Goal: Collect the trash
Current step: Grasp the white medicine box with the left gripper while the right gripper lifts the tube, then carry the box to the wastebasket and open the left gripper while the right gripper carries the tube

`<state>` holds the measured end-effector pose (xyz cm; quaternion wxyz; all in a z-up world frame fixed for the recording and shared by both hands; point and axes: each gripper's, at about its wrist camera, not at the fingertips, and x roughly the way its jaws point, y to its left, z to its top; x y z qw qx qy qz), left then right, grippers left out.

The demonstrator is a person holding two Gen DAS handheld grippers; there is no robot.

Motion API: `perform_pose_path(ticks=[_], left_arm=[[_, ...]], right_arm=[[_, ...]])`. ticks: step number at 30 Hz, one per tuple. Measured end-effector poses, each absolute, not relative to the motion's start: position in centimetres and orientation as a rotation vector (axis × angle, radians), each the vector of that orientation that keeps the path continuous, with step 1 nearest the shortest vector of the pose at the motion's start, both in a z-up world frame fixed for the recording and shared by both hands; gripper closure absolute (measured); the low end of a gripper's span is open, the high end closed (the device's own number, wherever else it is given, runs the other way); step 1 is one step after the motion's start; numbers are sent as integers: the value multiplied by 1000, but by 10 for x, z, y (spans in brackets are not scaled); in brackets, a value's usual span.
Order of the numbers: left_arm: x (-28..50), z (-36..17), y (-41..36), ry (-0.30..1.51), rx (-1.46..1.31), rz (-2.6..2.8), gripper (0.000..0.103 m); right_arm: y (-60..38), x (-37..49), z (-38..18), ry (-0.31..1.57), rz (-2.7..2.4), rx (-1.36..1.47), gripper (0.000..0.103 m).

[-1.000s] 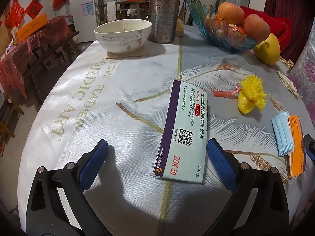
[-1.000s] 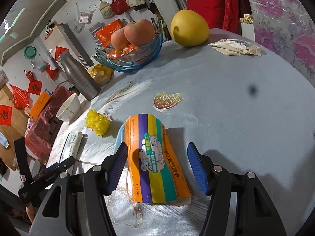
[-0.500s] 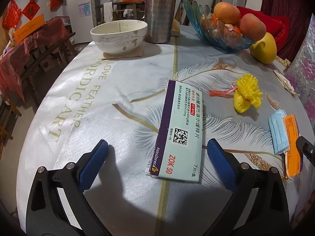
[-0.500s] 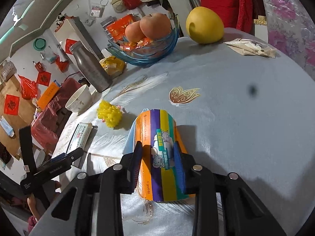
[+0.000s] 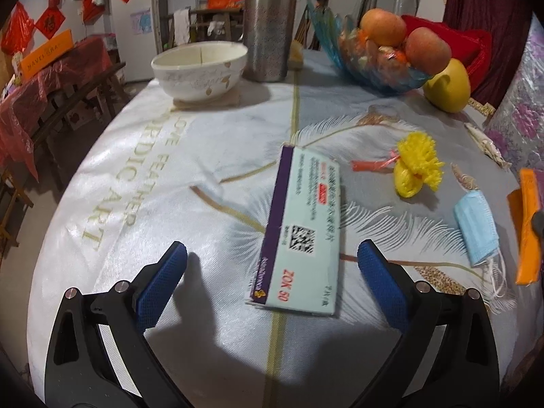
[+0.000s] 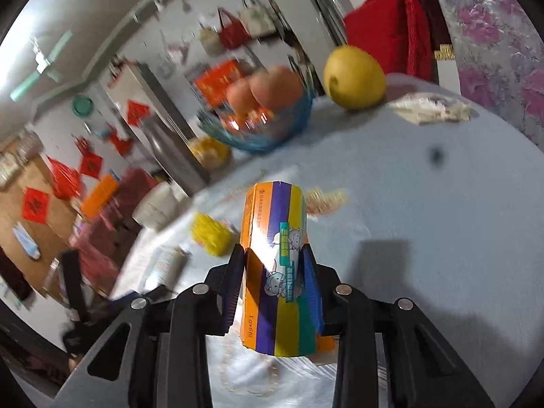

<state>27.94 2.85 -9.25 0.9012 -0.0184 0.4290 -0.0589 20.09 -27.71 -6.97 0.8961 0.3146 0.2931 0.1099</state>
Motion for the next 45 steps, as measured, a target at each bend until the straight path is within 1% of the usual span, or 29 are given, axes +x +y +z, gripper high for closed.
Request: perform_pose_path(ticks=[6, 8, 11, 12, 13, 14, 15, 16, 17, 21, 26, 34, 40, 45], left_arm=[[288, -92, 13, 889, 10, -171, 6], [295, -95, 15, 916, -19, -168, 6], [301, -97, 19, 932, -54, -169, 10], [300, -96, 20, 925, -56, -171, 16], [298, -96, 19, 918, -51, -175, 25], [296, -95, 16, 909, -36, -180, 31], [293, -94, 13, 900, -14, -184, 45], [292, -94, 11, 896, -4, -187, 56], [289, -93, 9, 890, -2, -215, 59], [277, -85, 11, 837, 6, -211, 59], [253, -63, 25, 781, -64, -251, 59], [198, -12, 67, 684, -56, -214, 59], [155, 21, 109, 622, -69, -167, 59], [124, 32, 142, 601, -68, -115, 59]], right_arm=[[-278, 170, -44, 415, 144, 573, 68], [-277, 163, -39, 377, 121, 549, 68], [-275, 159, -35, 356, 103, 520, 67], [-274, 161, -36, 370, 111, 517, 67], [-273, 162, -36, 380, 114, 517, 67], [-273, 163, -37, 387, 115, 518, 67], [-272, 164, -37, 388, 115, 519, 67], [-273, 164, -37, 389, 113, 520, 67], [-274, 164, -37, 391, 113, 521, 67], [-274, 166, -38, 399, 124, 534, 67], [-276, 167, -39, 400, 136, 545, 67], [-270, 161, -38, 407, 233, 594, 67], [-240, 143, -23, 405, 342, 576, 67], [-212, 119, 0, 367, 409, 528, 67]])
